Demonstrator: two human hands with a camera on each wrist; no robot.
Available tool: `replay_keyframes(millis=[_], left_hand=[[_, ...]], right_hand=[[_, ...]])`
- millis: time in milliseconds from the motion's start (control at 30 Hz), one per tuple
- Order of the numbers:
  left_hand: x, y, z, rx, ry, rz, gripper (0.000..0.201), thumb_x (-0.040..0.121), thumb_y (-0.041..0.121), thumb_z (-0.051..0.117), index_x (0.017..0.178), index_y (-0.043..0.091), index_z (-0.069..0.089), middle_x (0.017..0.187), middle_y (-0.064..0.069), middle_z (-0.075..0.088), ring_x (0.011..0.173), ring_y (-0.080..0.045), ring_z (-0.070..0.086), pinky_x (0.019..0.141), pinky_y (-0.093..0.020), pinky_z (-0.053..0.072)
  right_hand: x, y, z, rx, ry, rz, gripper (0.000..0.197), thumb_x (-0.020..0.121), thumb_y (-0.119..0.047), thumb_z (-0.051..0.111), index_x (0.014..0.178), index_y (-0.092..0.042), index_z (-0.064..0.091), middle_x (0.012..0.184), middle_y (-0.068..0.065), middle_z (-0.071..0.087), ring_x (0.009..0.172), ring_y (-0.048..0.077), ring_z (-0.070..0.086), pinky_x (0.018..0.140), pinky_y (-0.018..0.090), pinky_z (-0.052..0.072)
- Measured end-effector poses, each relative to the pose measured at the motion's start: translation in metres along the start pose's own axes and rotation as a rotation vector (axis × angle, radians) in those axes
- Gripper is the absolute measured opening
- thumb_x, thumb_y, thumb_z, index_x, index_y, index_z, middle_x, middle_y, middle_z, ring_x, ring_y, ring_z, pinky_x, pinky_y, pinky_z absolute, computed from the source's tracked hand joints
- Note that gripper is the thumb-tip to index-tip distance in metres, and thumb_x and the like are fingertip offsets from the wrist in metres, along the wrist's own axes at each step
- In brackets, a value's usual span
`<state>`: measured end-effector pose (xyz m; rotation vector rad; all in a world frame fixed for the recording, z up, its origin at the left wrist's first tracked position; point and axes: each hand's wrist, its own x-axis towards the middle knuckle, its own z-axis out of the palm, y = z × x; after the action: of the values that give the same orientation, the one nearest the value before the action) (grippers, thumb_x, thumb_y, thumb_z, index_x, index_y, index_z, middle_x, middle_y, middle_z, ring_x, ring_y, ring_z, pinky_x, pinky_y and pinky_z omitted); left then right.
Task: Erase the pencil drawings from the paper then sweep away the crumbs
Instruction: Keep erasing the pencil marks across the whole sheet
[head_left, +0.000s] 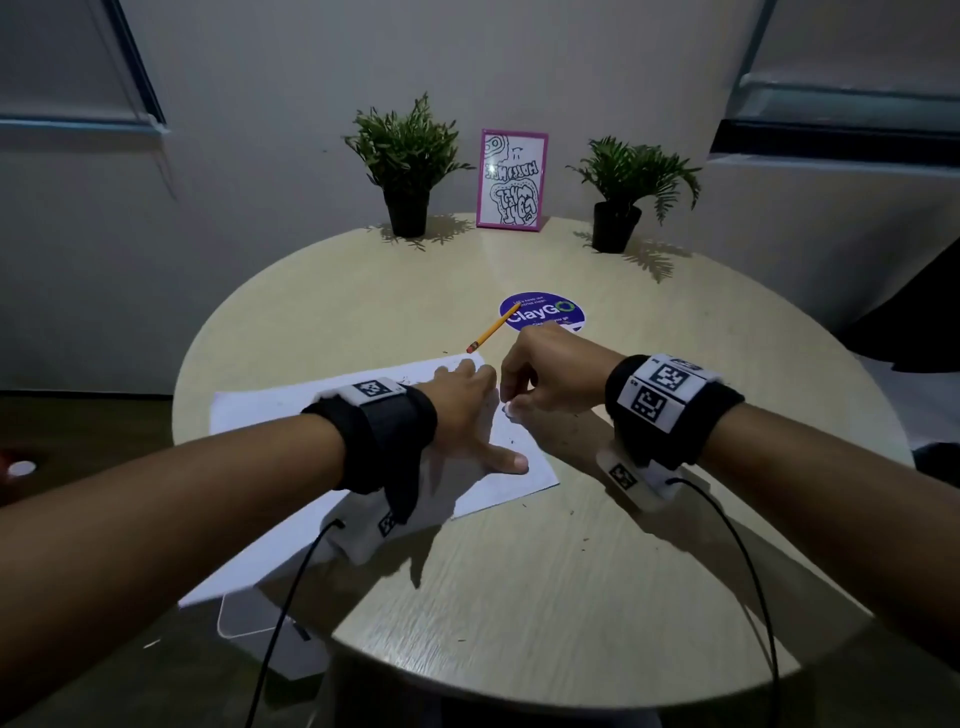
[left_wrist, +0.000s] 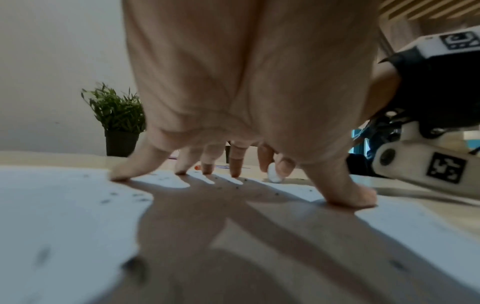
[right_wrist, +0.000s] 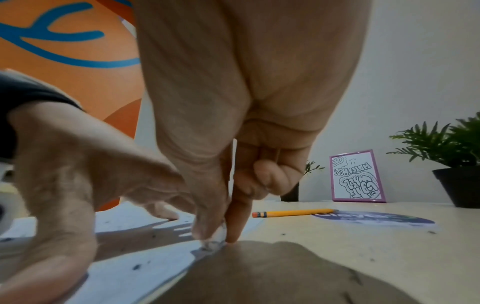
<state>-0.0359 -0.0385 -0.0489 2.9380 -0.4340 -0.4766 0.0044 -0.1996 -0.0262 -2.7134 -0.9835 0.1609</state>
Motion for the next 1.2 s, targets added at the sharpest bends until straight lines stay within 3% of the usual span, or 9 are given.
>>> replay_keyframes(millis=[100, 233, 433, 533, 667, 800, 900, 1033, 1200], left_hand=[[-0.003, -0.006, -0.007, -0.014, -0.043, 0.055, 0.09, 0.071, 0.068, 0.075, 0.139, 0.024, 0.035, 0.124, 0.004, 0.042, 0.114, -0.018, 0.043, 0.101, -0.04, 0.041], [-0.006, -0.01, -0.014, 0.006, -0.126, 0.072, 0.106, 0.071, 0.067, 0.075, 0.152, 0.029, 0.02, 0.149, 0.001, 0.032, 0.137, -0.022, 0.035, 0.105, -0.036, 0.033], [0.004, 0.004, -0.006, -0.085, -0.04, 0.012, 0.089, 0.07, 0.073, 0.072, 0.13, 0.016, 0.038, 0.129, 0.002, 0.04, 0.118, -0.017, 0.043, 0.088, -0.032, 0.038], [0.005, 0.006, -0.006, -0.025, -0.033, 0.047, 0.091, 0.068, 0.069, 0.076, 0.133, 0.017, 0.038, 0.131, 0.0, 0.039, 0.123, -0.019, 0.042, 0.096, -0.035, 0.042], [0.0, 0.001, -0.005, 0.08, -0.159, 0.11, 0.108, 0.07, 0.076, 0.067, 0.154, 0.029, 0.016, 0.158, 0.001, 0.02, 0.148, -0.027, 0.014, 0.115, -0.057, 0.027], [-0.002, -0.001, -0.004, 0.112, -0.198, 0.091, 0.122, 0.07, 0.08, 0.061, 0.157, 0.033, -0.009, 0.166, 0.012, -0.01, 0.153, -0.022, -0.012, 0.117, -0.067, 0.013], [-0.003, 0.002, -0.006, 0.132, -0.205, 0.085, 0.12, 0.071, 0.08, 0.061, 0.158, 0.032, -0.007, 0.166, 0.009, -0.009, 0.153, -0.023, -0.012, 0.12, -0.06, 0.012], [-0.003, 0.004, -0.006, 0.105, -0.188, 0.095, 0.119, 0.071, 0.077, 0.063, 0.158, 0.028, -0.001, 0.167, 0.004, -0.005, 0.153, -0.025, -0.012, 0.122, -0.051, 0.008], [0.005, -0.004, -0.001, 0.136, -0.179, 0.098, 0.127, 0.064, 0.087, 0.059, 0.158, 0.028, -0.002, 0.166, 0.01, 0.0, 0.153, -0.022, 0.0, 0.12, -0.055, 0.019]], right_hand=[[-0.002, 0.002, 0.003, -0.003, -0.02, -0.023, 0.009, 0.076, -0.02, 0.086, 0.082, -0.017, 0.079, 0.07, -0.009, 0.071, 0.058, -0.004, 0.057, 0.054, 0.007, 0.034], [-0.004, 0.002, 0.004, -0.012, -0.022, -0.019, 0.009, 0.077, -0.022, 0.085, 0.083, -0.018, 0.079, 0.073, -0.008, 0.073, 0.061, -0.006, 0.056, 0.055, 0.007, 0.034], [-0.003, 0.0, 0.003, -0.001, -0.001, -0.041, 0.006, 0.078, -0.019, 0.084, 0.08, -0.016, 0.079, 0.069, -0.008, 0.072, 0.058, 0.001, 0.06, 0.052, 0.008, 0.035], [-0.006, -0.002, 0.002, -0.021, -0.014, -0.069, 0.01, 0.078, -0.022, 0.084, 0.084, -0.015, 0.08, 0.068, -0.008, 0.07, 0.058, -0.001, 0.058, 0.052, 0.008, 0.035], [-0.012, -0.012, -0.002, -0.031, -0.107, -0.127, 0.009, 0.08, -0.018, 0.084, 0.085, -0.011, 0.08, 0.056, -0.021, 0.052, 0.056, -0.012, 0.054, 0.054, 0.006, 0.038], [-0.005, -0.01, -0.003, -0.082, -0.035, -0.083, 0.01, 0.082, -0.019, 0.081, 0.089, -0.011, 0.079, 0.064, -0.012, 0.063, 0.052, -0.001, 0.054, 0.049, 0.008, 0.034], [-0.006, -0.011, 0.003, -0.15, 0.01, -0.099, 0.005, 0.082, -0.012, 0.076, 0.086, -0.009, 0.078, 0.072, -0.001, 0.07, 0.054, 0.005, 0.05, 0.052, 0.01, 0.031], [-0.026, -0.024, 0.004, -0.106, -0.115, -0.206, 0.006, 0.08, -0.013, 0.078, 0.076, -0.013, 0.075, 0.054, -0.016, 0.051, 0.054, -0.002, 0.052, 0.052, 0.008, 0.032], [-0.009, -0.013, -0.007, -0.087, -0.092, -0.124, 0.009, 0.081, -0.017, 0.082, 0.08, -0.009, 0.077, 0.054, -0.019, 0.052, 0.056, -0.011, 0.054, 0.051, 0.007, 0.035]])
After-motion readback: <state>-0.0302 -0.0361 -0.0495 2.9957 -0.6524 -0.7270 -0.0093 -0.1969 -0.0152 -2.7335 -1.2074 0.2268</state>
